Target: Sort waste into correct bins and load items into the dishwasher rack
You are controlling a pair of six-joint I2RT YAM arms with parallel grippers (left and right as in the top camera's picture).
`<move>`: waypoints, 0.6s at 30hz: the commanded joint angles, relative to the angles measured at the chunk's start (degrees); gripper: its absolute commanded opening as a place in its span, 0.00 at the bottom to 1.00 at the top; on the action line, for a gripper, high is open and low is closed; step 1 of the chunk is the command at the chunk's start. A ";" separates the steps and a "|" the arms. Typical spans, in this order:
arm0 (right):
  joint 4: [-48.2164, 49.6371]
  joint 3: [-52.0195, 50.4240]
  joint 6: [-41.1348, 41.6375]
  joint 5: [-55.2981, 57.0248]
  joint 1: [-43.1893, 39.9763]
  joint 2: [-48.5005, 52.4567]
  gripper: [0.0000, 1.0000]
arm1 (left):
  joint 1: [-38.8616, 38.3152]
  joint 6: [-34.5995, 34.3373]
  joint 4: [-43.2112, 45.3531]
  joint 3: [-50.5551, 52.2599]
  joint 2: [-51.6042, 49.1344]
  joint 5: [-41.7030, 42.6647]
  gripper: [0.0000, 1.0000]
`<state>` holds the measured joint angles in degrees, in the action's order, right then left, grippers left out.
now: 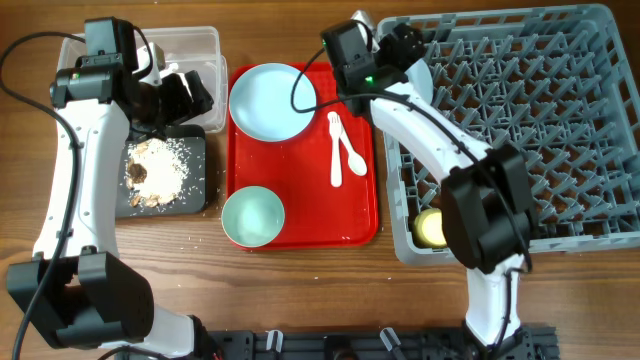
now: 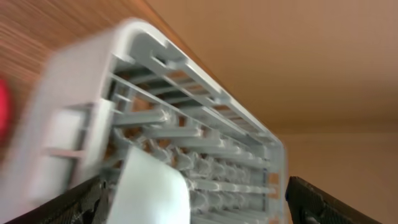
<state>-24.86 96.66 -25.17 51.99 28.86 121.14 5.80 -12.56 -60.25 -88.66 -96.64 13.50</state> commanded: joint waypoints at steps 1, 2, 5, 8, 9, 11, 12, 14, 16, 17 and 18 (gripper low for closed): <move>-5.35 0.04 10.86 -17.29 1.44 -10.23 0.93 | 0.15 0.07 0.00 -0.55 0.20 -0.11 1.00; -9.75 0.04 14.49 -30.38 1.88 -13.46 0.94 | 0.15 0.07 -0.02 -0.55 0.20 -0.11 1.00; -16.26 0.02 26.80 -69.07 1.81 -16.63 0.73 | 0.15 0.07 0.00 -0.55 0.20 -0.11 1.00; -15.52 -4.28 40.94 -78.71 4.48 -13.46 0.70 | 0.15 0.07 -0.02 -0.55 0.20 -0.11 1.00; -15.06 -6.56 43.78 -78.64 6.60 -11.76 0.70 | 0.15 0.07 0.00 -0.55 0.20 -0.11 1.00; -15.10 -8.87 48.59 -78.05 9.35 -8.83 0.69 | 0.15 0.07 0.00 -0.55 0.20 -0.11 1.00; -15.26 -9.86 52.02 -77.81 10.91 -6.64 0.68 | 0.15 0.07 0.00 -0.55 0.20 -0.11 1.00; -15.80 -10.82 53.90 -78.27 13.49 -2.67 0.63 | 0.15 0.07 -0.02 -0.55 0.20 -0.11 1.00; -17.46 -10.86 55.39 -78.71 13.81 -0.76 0.60 | 0.15 0.07 0.00 -0.55 0.20 -0.11 1.00; -17.55 -10.86 55.41 -78.93 13.70 -0.59 0.54 | 0.15 0.07 0.00 -0.55 0.20 -0.11 1.00; -17.88 -10.86 56.04 -78.88 13.60 -0.59 0.44 | 0.15 0.07 0.00 -0.55 0.20 -0.11 1.00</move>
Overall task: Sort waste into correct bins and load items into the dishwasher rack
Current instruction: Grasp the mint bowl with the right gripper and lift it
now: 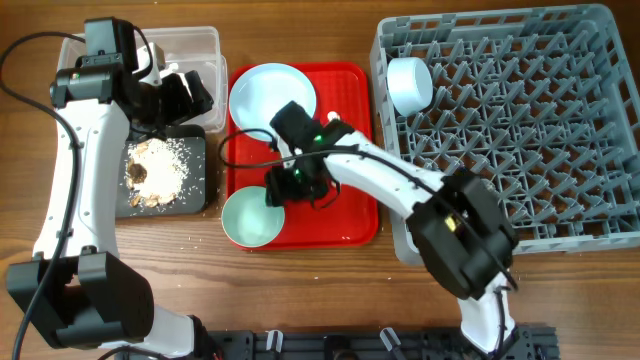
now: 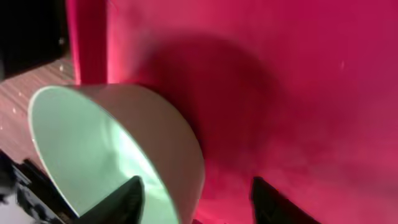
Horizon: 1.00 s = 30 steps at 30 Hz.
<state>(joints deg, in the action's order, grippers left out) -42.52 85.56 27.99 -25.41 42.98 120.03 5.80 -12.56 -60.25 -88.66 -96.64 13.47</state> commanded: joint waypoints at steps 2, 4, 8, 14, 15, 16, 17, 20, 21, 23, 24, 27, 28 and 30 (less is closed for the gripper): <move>-0.17 0.24 3.37 -0.76 -0.46 0.66 0.22 | 0.15 0.07 0.00 -0.55 0.20 -0.09 1.00; 0.02 0.24 3.74 -0.17 -0.46 0.66 0.04 | 0.15 0.07 0.00 -0.55 0.20 -0.09 1.00; 0.42 1.14 1.55 -0.07 -1.73 -0.98 0.04 | 0.15 0.07 0.00 -0.55 0.20 -0.09 1.00; -6.12 1.92 0.39 43.34 -12.31 -30.88 0.04 | 0.15 0.07 0.00 -0.55 0.20 -0.09 1.00; -7.58 1.92 -1.14 56.52 -12.63 -36.39 0.04 | 0.15 0.07 0.00 -0.55 0.20 -0.09 1.00; -8.85 1.92 -2.99 65.92 -12.63 -40.54 0.04 | 0.15 0.07 0.00 -0.55 0.20 -0.09 1.00; -10.69 1.92 -5.40 72.63 -12.63 -43.15 0.04 | 0.15 0.07 0.00 -0.55 0.20 -0.09 1.00; -16.68 1.07 -11.23 81.11 -12.63 -44.50 0.04 | 0.15 0.07 0.00 -0.55 0.20 -0.09 1.00; -17.33 0.02 -12.26 82.40 -12.63 -43.87 0.04 | 0.15 0.07 0.00 -0.55 0.20 -0.09 1.00; -17.70 -5.44 -12.98 91.60 -12.63 -40.11 0.04 | 0.15 0.07 0.00 -0.55 0.20 -0.09 1.00; -17.79 -6.95 -13.00 94.49 -12.63 -38.34 0.04 | 0.15 0.07 0.00 -0.55 0.20 -0.09 1.00; -17.86 -9.81 -13.62 99.16 -12.63 -31.74 0.04 | 0.15 0.07 0.00 -0.55 0.20 -0.09 1.00; -17.25 -9.84 -14.51 99.19 -12.63 -29.05 0.04 | 0.15 0.07 0.00 -0.55 0.20 -0.09 1.00; -14.84 -9.84 -14.53 99.14 -12.63 -25.53 0.04 | 0.15 0.07 0.00 -0.55 0.20 -0.09 1.00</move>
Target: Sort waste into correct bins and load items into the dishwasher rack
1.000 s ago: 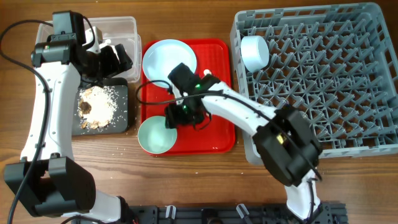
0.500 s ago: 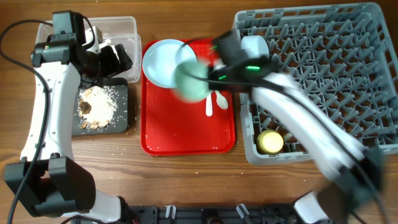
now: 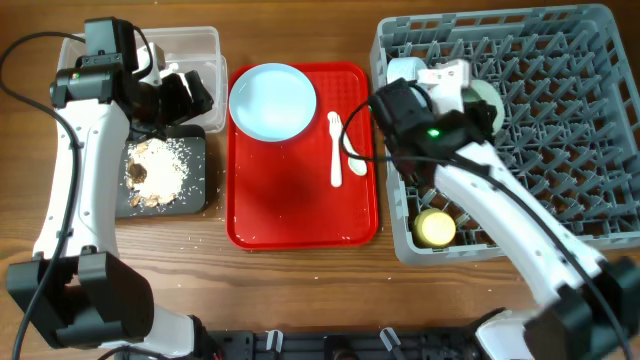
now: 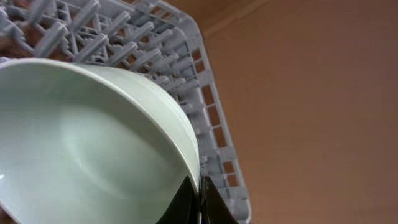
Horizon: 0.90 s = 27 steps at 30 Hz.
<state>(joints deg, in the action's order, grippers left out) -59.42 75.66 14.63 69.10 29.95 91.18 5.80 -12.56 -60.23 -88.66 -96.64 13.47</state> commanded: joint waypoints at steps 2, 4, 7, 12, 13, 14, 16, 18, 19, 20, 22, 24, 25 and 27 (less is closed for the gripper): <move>4.46 0.07 -2.38 4.50 0.39 6.43 0.04 | 0.15 0.07 -0.02 -0.55 0.20 -0.09 1.00; 6.51 0.07 -4.37 4.17 0.42 9.75 0.04 | 0.15 0.07 -0.02 -0.55 0.20 -0.09 1.00; 7.98 0.07 -7.39 0.96 0.42 12.46 0.04 | 0.15 0.07 -0.02 -0.55 0.20 -0.09 1.00; 10.95 0.07 -16.28 -9.38 2.64 12.48 0.09 | 0.15 0.07 -0.02 -0.55 0.20 -0.09 1.00; 11.61 0.07 -20.22 -12.26 3.50 12.48 0.16 | 0.15 0.07 -0.02 -0.55 0.20 -0.09 1.00; 11.87 0.07 -22.23 -14.40 3.80 12.44 0.37 | 0.15 0.07 -0.02 -0.55 0.20 -0.09 1.00; 11.58 0.09 -22.56 -16.57 4.04 12.44 0.66 | 0.15 0.07 -0.04 -0.55 0.20 -0.09 1.00; 10.49 0.13 -22.18 -17.14 4.72 11.67 0.67 | 0.15 0.07 -0.02 -0.55 0.20 -0.09 1.00; 10.56 0.22 -22.16 -17.16 5.27 11.19 0.67 | 0.15 0.07 -0.02 -0.55 0.20 -0.09 1.00; 10.58 0.50 -22.21 -17.40 5.95 10.56 0.67 | 0.15 0.07 -0.02 -0.55 0.20 -0.09 1.00; 10.54 1.60 -22.64 -21.55 6.84 9.22 0.67 | 0.15 0.07 -0.02 -0.55 0.20 -0.09 1.00; 10.73 2.12 -23.65 -28.76 7.17 7.58 0.67 | 0.15 0.07 -0.02 -0.55 0.20 -0.09 1.00; 11.04 2.14 -23.61 -31.93 7.17 6.62 0.67 | 0.15 0.07 -0.02 -0.55 0.20 -0.09 1.00; 13.75 2.45 -23.12 -38.16 7.15 4.31 0.70 | 0.15 0.07 -0.02 -0.55 0.20 -0.09 1.00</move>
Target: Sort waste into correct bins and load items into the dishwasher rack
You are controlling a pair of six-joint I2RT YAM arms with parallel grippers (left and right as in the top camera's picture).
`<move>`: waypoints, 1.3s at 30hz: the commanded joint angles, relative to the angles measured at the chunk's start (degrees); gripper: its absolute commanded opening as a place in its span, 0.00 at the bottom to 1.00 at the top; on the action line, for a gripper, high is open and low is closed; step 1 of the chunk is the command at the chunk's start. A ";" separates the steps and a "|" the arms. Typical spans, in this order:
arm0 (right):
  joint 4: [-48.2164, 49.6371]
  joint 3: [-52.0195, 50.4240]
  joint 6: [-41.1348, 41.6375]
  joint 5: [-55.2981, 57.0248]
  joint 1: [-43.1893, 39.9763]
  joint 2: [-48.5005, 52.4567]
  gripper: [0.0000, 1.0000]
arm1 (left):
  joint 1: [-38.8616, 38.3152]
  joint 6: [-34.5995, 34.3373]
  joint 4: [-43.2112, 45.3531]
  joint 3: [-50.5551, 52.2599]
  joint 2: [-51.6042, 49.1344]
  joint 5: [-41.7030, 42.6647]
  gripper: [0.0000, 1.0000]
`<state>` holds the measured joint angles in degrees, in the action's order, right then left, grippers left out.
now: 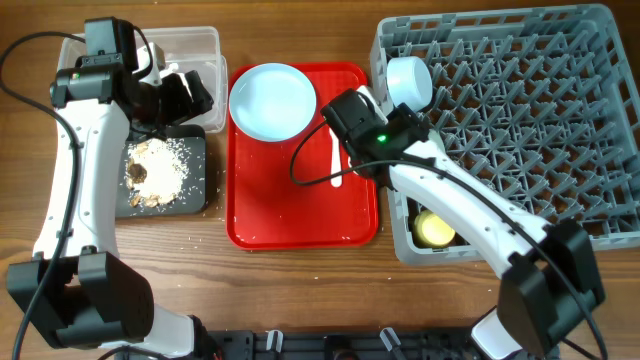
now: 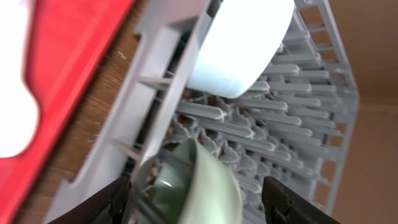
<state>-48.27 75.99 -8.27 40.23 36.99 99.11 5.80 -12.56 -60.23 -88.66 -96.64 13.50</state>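
Observation:
A pale green bowl (image 2: pixel 214 186) stands on its edge among the prongs of the grey dishwasher rack (image 1: pixel 520 130), near the rack's left wall. My right gripper (image 2: pixel 202 196) is open, its fingers (image 2: pixel 115 202) wide apart on either side of the bowl. In the overhead view that gripper (image 1: pixel 398 128) sits over the rack's left edge and hides the bowl. A white cup (image 1: pixel 408 80) lies in the rack's far left corner. A light blue plate (image 1: pixel 272 100) and a white spoon (image 1: pixel 335 155) remain on the red tray (image 1: pixel 300 210). My left gripper (image 1: pixel 185 92) hovers by the bins.
A black bin (image 1: pixel 165 170) holding food scraps lies left of the tray, with a clear bin (image 1: pixel 195 48) behind it. A yellow item (image 1: pixel 432 228) sits in the rack's near left corner. Crumbs are scattered on the wooden table near the black bin.
My right gripper held the green bowl by its rim over the rack's upper left. Now the bowl stands in the rack by the left wall and the gripper is open around it.
My right gripper was at the rack's far left corner by the white cup, with the green bowl on the tray. Then it was at the bowl on the tray. Then it held the bowl over the rack, and now the bowl stands there. The left arm stayed still.

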 commanded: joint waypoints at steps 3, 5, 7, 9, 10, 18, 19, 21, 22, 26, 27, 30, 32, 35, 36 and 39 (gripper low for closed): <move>12.94 5.55 5.09 -28.39 -0.31 -4.87 0.66 | 0.15 0.07 -0.04 -0.55 0.20 -0.11 1.00; 22.25 5.05 7.56 -42.03 -0.72 -4.52 0.66 | 0.15 0.07 -0.02 -0.55 0.20 -0.11 1.00; 30.29 4.46 13.92 -48.17 -0.96 -2.01 0.57 | 0.15 0.07 -0.02 -0.55 0.20 -0.11 1.00; 34.49 4.35 20.68 -46.60 -0.96 3.69 0.53 | 0.15 0.07 -0.02 -0.55 0.20 -0.11 1.00; 35.89 4.35 24.48 -45.40 -0.98 6.82 0.53 | 0.15 0.07 -0.02 -0.55 0.20 -0.11 1.00; 37.24 4.35 55.36 -34.91 -0.96 20.81 0.34 | 0.15 0.07 -0.02 -0.55 0.20 -0.11 1.00; 37.24 4.35 57.24 -33.94 -0.96 21.79 0.34 | 0.15 0.07 -0.02 -0.55 0.20 -0.11 1.00; 37.31 4.35 60.24 -33.77 -0.96 23.87 0.35 | 0.15 0.07 -0.02 -0.55 0.20 -0.11 1.00; 37.24 4.35 61.07 -33.75 -0.96 24.44 0.35 | 0.15 0.07 -0.02 -0.55 0.20 -0.11 1.00; 37.86 4.35 60.96 -33.55 -0.96 25.31 0.32 | 0.15 0.07 -0.02 -0.55 0.20 -0.11 1.00; 37.00 4.35 61.00 -33.83 -0.90 25.31 0.24 | 0.15 0.07 -0.02 -0.55 0.20 -0.11 1.00; 34.07 4.37 62.55 -35.85 -0.90 25.29 0.04 | 0.15 0.07 -0.02 -0.55 0.20 -0.11 1.00; 33.62 4.37 62.49 -38.53 -1.16 25.11 0.04 | 0.15 0.07 -0.02 -0.55 0.20 -0.11 1.00; 31.43 4.44 62.12 -38.91 -2.21 22.49 0.04 | 0.15 0.07 -0.02 -0.55 0.20 -0.11 1.00; 30.80 4.44 59.65 -38.75 -2.97 20.63 0.04 | 0.15 0.07 -0.02 -0.55 0.20 -0.11 1.00; 30.80 4.48 44.70 -36.35 -6.27 9.92 0.04 | 0.15 0.07 -0.04 -0.55 0.20 -0.11 1.00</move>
<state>-18.02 80.12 47.81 1.96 33.50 119.72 5.80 -12.56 -60.23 -88.66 -96.64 13.50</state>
